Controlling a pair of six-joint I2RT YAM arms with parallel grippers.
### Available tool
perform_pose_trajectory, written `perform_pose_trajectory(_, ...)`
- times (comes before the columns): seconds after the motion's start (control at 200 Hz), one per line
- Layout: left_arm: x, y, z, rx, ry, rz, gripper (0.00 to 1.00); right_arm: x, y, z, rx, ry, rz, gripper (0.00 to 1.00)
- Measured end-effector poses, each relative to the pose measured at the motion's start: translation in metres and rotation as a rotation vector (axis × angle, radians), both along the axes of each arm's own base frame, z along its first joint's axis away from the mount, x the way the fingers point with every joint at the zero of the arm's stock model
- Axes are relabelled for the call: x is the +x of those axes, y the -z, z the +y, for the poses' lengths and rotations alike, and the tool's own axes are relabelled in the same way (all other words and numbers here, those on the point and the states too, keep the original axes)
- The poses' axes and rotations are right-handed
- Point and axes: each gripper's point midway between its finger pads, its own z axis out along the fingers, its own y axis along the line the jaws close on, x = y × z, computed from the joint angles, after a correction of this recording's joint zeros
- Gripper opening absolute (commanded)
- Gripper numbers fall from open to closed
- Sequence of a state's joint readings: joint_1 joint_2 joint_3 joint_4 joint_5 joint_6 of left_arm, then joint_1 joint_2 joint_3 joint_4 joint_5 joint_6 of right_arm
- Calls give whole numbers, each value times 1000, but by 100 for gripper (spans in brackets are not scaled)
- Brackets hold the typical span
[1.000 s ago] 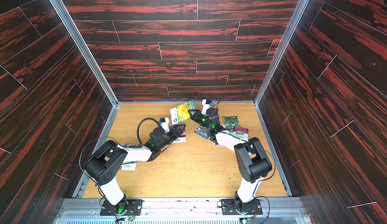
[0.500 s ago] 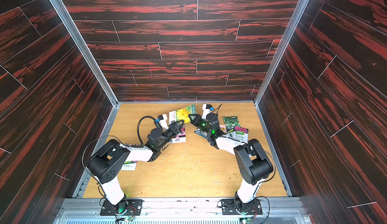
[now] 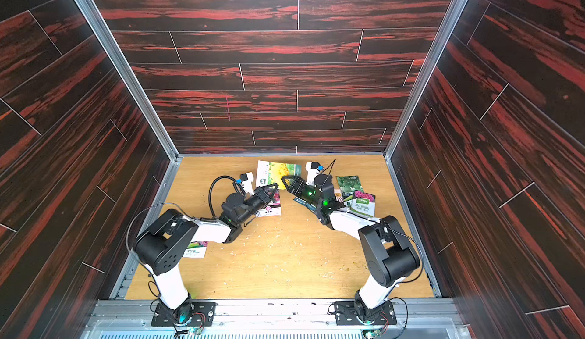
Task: Arrange the seed packets in a row
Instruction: Place the seed packet at the center of the board.
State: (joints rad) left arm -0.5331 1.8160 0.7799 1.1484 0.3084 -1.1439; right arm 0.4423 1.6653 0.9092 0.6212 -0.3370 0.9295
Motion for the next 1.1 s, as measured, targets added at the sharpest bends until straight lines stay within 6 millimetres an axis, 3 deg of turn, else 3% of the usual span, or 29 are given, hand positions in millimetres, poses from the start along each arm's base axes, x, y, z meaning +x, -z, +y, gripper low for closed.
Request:
perform_pose_trajectory(0.165,-28,-12,-9,108,254,44,0,10,-7,-39,36,-89,47,72)
perform_pose_trajectory(0.271,-52,-18,-21,195,422,67,0,2,1,-57,45,-144,83,73)
perform_pose_trajectory(0.481,-101,-4,-28,237,687,173,0,-40,-8,-41,118,-378,92,68)
perform_pose_trajectory(0.711,-116,-2,-26,263,776,212,0,-76,-27,-25,169,-529,72,59)
perform_pose_trajectory(0.837,-112,-8,-26,268,787,199,0,-86,-31,-16,172,-576,76,47)
perform_pose_trajectory(0.947,-108,-8,-23,274,784,206,0,-87,-29,-15,167,-582,86,15)
perform_pose_trajectory(1.022,-105,-6,-21,280,776,212,0,-86,-27,-15,154,-578,87,2)
perform_pose_trajectory(1.097,-102,-4,-18,286,765,221,0,-84,-25,-14,141,-568,95,0)
